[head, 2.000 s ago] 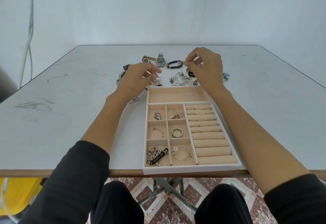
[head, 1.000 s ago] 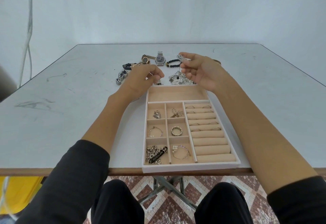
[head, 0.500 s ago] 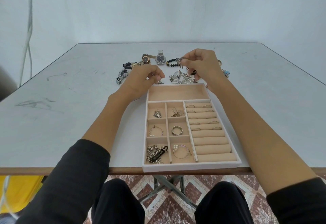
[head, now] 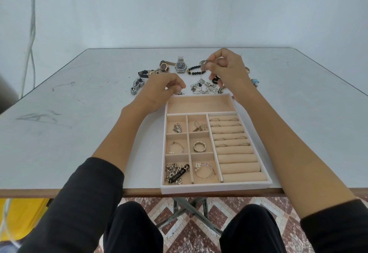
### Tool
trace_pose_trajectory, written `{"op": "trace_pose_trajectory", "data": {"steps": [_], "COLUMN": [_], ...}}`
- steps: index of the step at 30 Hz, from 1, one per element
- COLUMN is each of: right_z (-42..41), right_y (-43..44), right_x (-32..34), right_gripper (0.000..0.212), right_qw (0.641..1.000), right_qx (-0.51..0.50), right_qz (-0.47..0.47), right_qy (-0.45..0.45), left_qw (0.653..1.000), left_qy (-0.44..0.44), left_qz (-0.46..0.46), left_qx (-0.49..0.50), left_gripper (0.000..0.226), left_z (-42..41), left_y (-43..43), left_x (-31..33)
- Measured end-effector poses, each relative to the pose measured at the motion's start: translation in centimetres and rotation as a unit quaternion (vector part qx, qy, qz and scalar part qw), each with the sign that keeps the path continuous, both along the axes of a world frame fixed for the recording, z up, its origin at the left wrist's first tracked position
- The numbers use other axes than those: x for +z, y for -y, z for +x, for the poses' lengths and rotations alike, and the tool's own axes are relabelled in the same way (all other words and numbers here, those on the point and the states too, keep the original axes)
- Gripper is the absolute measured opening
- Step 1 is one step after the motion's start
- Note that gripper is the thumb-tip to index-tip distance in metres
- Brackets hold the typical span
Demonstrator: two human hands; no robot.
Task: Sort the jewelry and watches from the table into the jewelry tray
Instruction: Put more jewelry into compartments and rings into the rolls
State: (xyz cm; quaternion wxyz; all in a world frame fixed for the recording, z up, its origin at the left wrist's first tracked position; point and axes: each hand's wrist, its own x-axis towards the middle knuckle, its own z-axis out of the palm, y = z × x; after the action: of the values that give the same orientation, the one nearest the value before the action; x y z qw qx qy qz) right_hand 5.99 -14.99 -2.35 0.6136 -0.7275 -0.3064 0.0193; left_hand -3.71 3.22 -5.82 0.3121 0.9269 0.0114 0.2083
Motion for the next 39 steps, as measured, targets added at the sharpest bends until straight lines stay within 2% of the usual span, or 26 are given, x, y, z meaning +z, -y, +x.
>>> {"op": "trace_pose_trajectory", "data": {"steps": [25,39], "right_z": [0.3,0.0], "right_y": [-0.4,-0.3], "right_x": [-0.4,-0.5], "right_gripper": [0.009,0.005], "right_qw": [1.000,1.000], "right_qx": [-0.006,0.004], "right_qz": [-0.007,-0.022], "right_qy": [0.006,0.019], "left_qw": [1.000,0.998], "left_qy": [-0.005,0.025], "left_qz": [-0.002,-0.061], "left_qx": [0.000,-0.023], "left_gripper": [0.015,0.013], "left_z": [-0.3,0.3], "left_y": [0.3,1.7], "left_x": [0.2,0.2]}}
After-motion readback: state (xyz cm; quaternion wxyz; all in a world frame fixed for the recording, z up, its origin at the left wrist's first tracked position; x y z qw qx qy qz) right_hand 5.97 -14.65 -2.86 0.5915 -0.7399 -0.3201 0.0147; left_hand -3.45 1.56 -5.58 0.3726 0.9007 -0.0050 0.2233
